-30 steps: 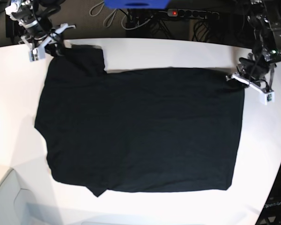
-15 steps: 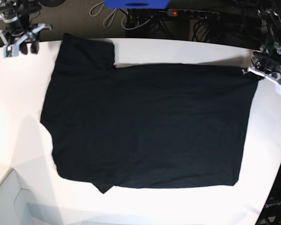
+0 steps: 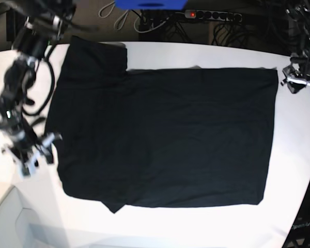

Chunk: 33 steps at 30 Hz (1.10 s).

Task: Layout the t-shirt on the table in an organized manner, then fold the t-shirt properly
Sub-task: 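Open both grippers and move the right gripper along the shirt side, then grasp the shirt hem corner with the right gripper and pull it outward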

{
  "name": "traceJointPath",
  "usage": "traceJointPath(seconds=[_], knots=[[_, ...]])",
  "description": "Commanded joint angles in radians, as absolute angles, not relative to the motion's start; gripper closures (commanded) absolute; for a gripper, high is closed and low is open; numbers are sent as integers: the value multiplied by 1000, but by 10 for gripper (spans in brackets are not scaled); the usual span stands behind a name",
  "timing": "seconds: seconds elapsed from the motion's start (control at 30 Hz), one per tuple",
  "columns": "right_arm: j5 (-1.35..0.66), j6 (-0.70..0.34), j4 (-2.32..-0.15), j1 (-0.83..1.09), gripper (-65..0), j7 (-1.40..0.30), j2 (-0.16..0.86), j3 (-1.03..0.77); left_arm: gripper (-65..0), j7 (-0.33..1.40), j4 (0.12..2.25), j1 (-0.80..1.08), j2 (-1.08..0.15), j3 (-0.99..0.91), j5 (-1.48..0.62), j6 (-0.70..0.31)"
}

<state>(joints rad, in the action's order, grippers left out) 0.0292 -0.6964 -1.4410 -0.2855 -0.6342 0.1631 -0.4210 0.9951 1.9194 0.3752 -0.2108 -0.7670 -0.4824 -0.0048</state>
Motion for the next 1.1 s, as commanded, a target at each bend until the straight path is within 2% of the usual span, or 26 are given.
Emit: traceJointPath(seconds=[0.0, 0.1, 0.17, 0.27, 0.4, 0.5, 0.57, 0.87, 0.97, 1.07], knots=[[31, -698, -1366, -380, -359, -616, 191, -403, -331, 980, 1951, 377, -209, -788, -484, -7], [73, -698, -1024, -599, -456, -588, 231, -360, -331, 980, 1982, 377, -154, -829, -484, -7], [88, -698, -766, -736, -496, -469, 254, -343, -331, 980, 1992, 377, -120, -842, -484, -7], [111, -698, -498, -835, -515, -266, 288, -338, -331, 978, 1994, 371, -90, -843, -484, -7], [119, -698, -372, -835, -516, -77, 303, -337, -331, 980, 1992, 318, -82, -842, -486, -7], [117, -539, -352, -789, -517, 4, 297, -335, -331, 980, 1997, 275, -82, -842, -486, -7], [117, -479, -352, -740, -518, 42, 294, -335, -331, 980, 1994, 229, -82, -842, -486, -7], [117, -470, -378, -556, -515, 71, 234, -335, -331, 980, 1870, 54, -82, -654, -475, 2], [117, -473, -489, -455, -515, 70, 225, -335, -331, 970, 1799, 16, -81, -598, -475, 1], [117, -475, -693, -320, -515, 68, 188, -335, -331, 967, 1685, -25, -81, -550, -475, 1]])
